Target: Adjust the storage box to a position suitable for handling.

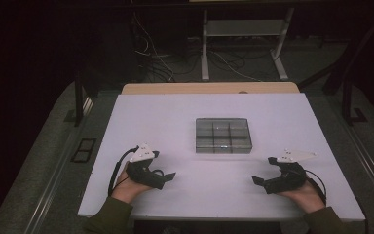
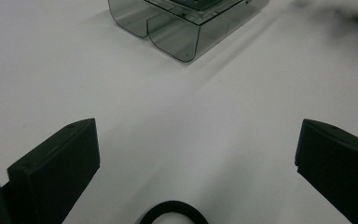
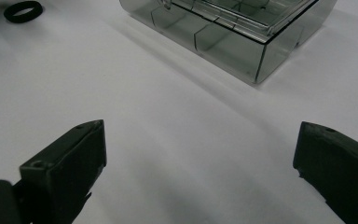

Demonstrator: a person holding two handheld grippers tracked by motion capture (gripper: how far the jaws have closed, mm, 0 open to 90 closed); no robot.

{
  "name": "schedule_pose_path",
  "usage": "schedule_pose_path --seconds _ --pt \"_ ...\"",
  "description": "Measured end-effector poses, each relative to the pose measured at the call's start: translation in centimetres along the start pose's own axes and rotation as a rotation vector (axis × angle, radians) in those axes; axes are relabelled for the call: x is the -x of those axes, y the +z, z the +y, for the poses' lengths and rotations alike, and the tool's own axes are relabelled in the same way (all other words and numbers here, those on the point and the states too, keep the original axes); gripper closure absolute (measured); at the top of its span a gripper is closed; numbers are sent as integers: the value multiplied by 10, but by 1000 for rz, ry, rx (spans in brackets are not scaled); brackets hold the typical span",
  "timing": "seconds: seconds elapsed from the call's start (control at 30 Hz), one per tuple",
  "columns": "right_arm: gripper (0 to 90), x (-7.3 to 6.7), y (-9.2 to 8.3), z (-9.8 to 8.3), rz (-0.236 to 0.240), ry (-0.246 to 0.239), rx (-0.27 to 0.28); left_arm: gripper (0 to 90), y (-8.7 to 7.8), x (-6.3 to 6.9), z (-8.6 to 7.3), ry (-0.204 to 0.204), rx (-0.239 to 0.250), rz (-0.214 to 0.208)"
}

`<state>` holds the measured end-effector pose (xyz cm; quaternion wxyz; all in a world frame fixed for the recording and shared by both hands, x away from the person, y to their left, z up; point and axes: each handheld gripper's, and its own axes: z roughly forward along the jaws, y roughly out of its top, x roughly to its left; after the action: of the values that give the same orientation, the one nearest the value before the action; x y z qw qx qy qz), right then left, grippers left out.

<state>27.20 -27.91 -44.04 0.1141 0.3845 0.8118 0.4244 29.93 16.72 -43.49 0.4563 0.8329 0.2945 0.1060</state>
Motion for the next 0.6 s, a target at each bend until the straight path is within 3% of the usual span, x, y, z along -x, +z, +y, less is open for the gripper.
schedule_pose_path --seconds 0.3,0.4,0.6 --pt "23 1 0 3 17 13 -5 0 0 0 -1 0 2 14" --pt "23 0 -2 8 21 -8 -4 0 0 0 -2 0 -8 8" --pt "23 1 1 17 41 2 -5 0 1 -1 -2 -6 -8 8"
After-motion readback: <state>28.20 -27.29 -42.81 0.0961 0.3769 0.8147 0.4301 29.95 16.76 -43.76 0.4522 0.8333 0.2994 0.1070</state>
